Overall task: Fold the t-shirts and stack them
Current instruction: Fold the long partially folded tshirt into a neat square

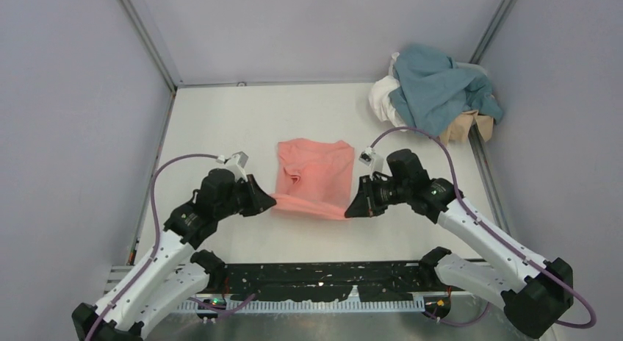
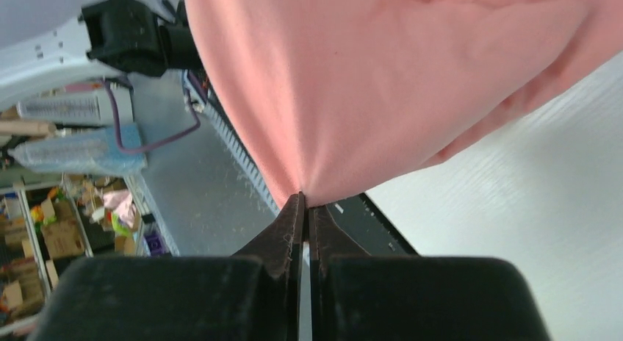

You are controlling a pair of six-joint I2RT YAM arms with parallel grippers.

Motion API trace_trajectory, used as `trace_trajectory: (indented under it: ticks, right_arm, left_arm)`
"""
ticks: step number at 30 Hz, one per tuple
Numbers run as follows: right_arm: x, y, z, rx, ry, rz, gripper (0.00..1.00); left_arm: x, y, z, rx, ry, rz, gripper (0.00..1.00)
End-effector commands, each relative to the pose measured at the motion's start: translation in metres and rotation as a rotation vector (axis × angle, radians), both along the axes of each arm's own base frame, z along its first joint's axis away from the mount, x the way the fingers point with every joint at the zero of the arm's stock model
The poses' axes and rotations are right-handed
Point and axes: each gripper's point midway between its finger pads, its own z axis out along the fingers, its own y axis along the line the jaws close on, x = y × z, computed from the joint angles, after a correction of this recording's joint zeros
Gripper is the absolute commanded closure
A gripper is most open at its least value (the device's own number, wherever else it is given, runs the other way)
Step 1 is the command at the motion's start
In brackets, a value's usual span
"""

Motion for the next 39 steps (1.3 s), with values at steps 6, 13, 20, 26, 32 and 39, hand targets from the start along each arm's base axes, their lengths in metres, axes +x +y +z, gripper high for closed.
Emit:
trace_trajectory:
  ticks: [6,13,20,26,32,39]
  right_arm:
    - [0.079,-0.012,0.031,0.064,-0.054,-0.178,0.94]
    - [0.135,-0.022,0.038,0.071,-0.058,-0.294,0.94]
    - [0.191,-0.029,0.036,0.077,-0.068,-0.397,0.94]
    - [0.235,-0.032,0.018,0.061,-0.043,-0.452,0.94]
    - [0.275,-0.035,-0.008,0.034,-0.004,-0.505,0.94]
    - [0.310,-0.037,-0.050,-0.015,0.047,-0.531,0.89]
  left_arm:
    - [0.094,-0.011,0.047,0.056,-0.117,0.082,1.00]
    - [0.139,-0.013,0.040,0.048,-0.061,0.096,1.00]
    - [0.180,-0.014,0.023,0.044,0.015,0.104,1.00]
    - [0.212,-0.010,0.004,0.092,0.062,0.137,1.00]
    - [0.242,-0.014,-0.027,0.108,0.163,0.129,1.00]
    - [0.271,-0.019,-0.051,0.122,0.209,0.136,1.00]
